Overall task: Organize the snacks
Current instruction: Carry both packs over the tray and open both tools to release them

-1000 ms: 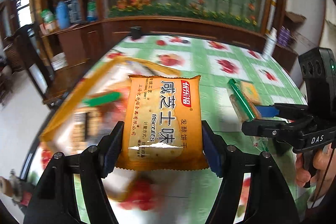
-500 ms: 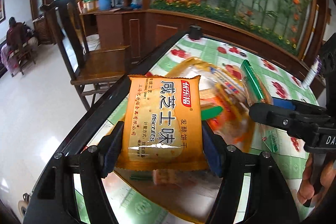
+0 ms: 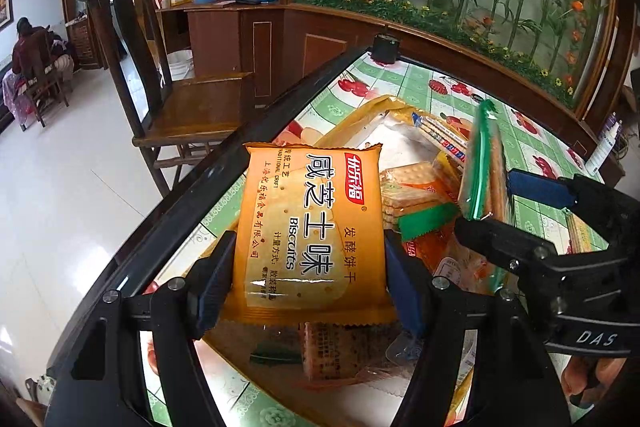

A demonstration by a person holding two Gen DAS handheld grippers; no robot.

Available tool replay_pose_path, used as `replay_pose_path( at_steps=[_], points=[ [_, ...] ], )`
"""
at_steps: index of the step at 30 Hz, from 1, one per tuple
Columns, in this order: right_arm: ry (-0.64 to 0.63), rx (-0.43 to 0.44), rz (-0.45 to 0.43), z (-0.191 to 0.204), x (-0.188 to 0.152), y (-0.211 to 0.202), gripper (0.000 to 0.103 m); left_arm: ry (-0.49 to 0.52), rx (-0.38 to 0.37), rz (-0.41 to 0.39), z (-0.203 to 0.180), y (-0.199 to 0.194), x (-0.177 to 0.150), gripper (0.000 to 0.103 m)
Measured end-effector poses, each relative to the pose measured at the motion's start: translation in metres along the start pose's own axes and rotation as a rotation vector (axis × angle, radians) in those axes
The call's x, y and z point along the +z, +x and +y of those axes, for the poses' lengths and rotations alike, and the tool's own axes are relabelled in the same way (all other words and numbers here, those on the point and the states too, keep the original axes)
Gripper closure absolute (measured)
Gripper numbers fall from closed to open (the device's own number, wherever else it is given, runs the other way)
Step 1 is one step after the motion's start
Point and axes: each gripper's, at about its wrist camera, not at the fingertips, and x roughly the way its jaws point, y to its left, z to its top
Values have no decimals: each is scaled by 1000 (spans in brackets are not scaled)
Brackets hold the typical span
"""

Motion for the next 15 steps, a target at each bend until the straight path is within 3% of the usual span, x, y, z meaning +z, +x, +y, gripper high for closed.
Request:
replay_pose_path(
  at_steps=[2,8,11,13,15],
  points=[
    [3,-4,5,-2,-3,1,24,8,6,1,-1,1,-1,34],
    [38,26,-45,-9,-13,-21,2,7,-6,15,-1,4,2,33],
    [65,44,-79,-17,-22,-42,1,-1,-7,0,-2,-1,2,33],
    [109,75,-112,-29,-33,-61,1,-2,20,-28,-2,-7,3,20],
    [158,97,-132,-41,-41,-74,1,-7,26,-34,-3,-10,4,17]
  ],
)
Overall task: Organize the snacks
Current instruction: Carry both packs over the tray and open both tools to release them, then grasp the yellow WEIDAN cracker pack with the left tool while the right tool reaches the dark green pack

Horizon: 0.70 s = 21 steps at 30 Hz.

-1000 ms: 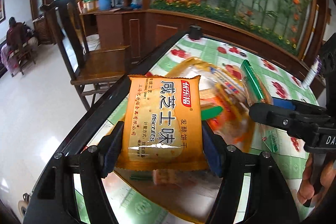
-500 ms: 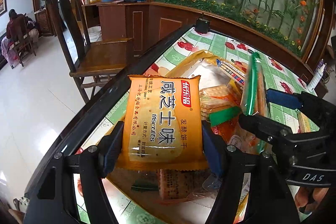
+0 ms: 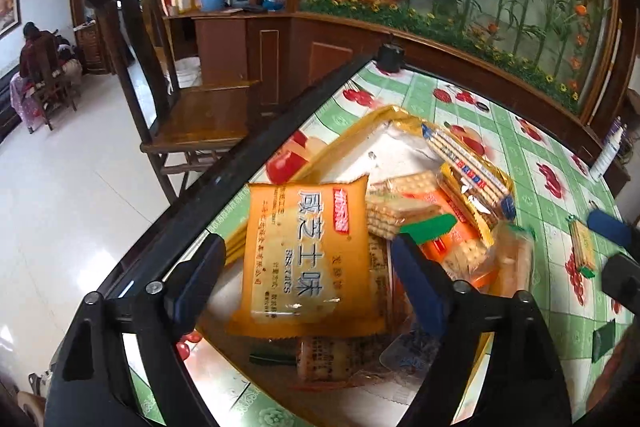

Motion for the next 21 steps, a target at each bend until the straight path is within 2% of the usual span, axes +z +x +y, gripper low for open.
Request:
replay_pose_path(
  at_steps=[3,7,11,17,21],
  points=[
    [63,18,-17,-21,-13,-24,1,3,-3,0,-1,-5,1,15],
    [123,-41,-25,-51,-40,-56,1,-11,-2,-26,-3,-17,3,14],
    [200,-121,-3,-86,-72,-85,1,-11,-37,-62,-16,-34,6,14],
    [279,-265,47,-130,-120,-130,0,115,-164,-81,-82,-54,5,13],
    [286,-364,94,-142,-146,-150,0,245,-247,-37,-146,-49,-7,12]
  ],
)
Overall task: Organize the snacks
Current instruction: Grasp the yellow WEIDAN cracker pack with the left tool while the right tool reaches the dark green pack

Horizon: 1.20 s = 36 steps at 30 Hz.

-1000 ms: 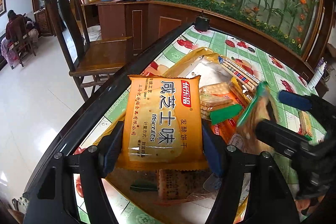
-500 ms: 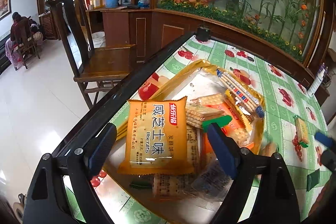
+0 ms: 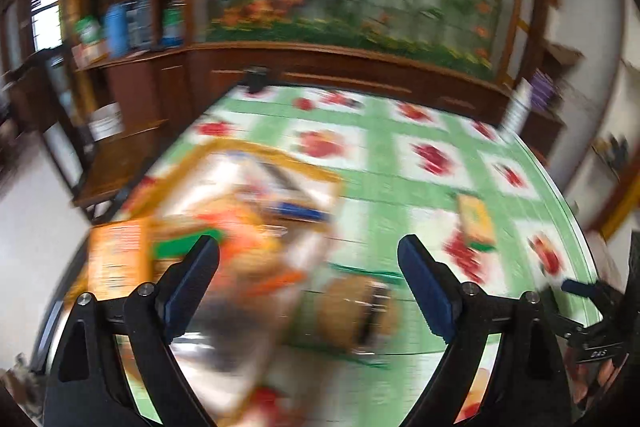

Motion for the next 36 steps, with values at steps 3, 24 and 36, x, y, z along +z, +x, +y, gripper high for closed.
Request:
replay_pose_path(
  at_steps=[3,24,36],
  points=[
    [-21,-69,14,-9,-15,-7,0,71,-51,47,-45,19,-1,12],
    [-247,-53,62,-14,-13,21,0,240,-66,310,-198,161,21,12],
    [-318,-106,151,-10,-10,35,0,300,-127,327,-189,162,10,58]
  ],
)
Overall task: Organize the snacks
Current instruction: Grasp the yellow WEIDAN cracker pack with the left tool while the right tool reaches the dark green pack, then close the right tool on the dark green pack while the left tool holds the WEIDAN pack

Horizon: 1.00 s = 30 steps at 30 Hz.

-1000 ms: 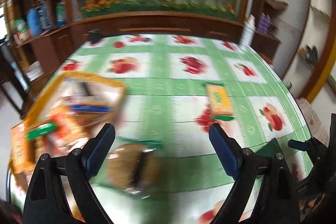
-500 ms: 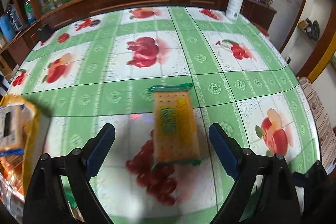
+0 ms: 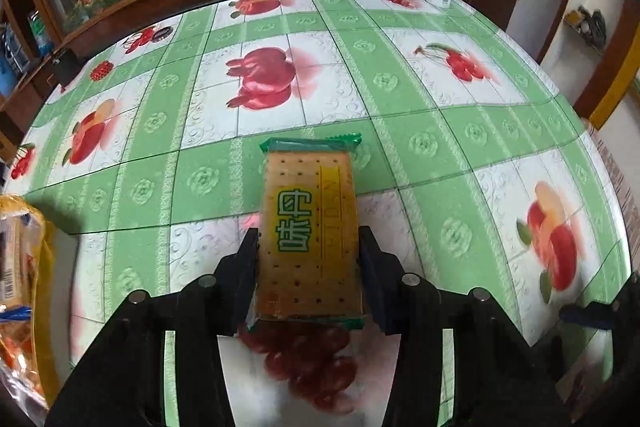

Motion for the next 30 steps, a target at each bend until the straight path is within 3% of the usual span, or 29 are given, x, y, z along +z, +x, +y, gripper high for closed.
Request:
replay_pose_path(
  at_steps=[11,15,19,21,24,28,30],
  points=[
    [-120,138,198,30,-2,2,0,43,-44,0,11,-19,-31,58],
    [-151,132,197,42,-5,-3,2,26,-47,-3,18,-26,-42,58],
    [-21,110,157,35,-6,-3,0,9,-49,-2,24,-30,-49,58],
    [4,49,168,32,-6,-6,0,10,-51,1,26,-31,-52,58],
    [-168,-43,154,43,-3,-21,0,11,-51,5,28,-33,-54,58],
    [-532,-149,262,71,1,-17,0,14,-50,10,28,-33,-55,58],
    [-614,-145,285,76,7,-14,0,20,-54,13,28,-34,-56,58]
  ],
)
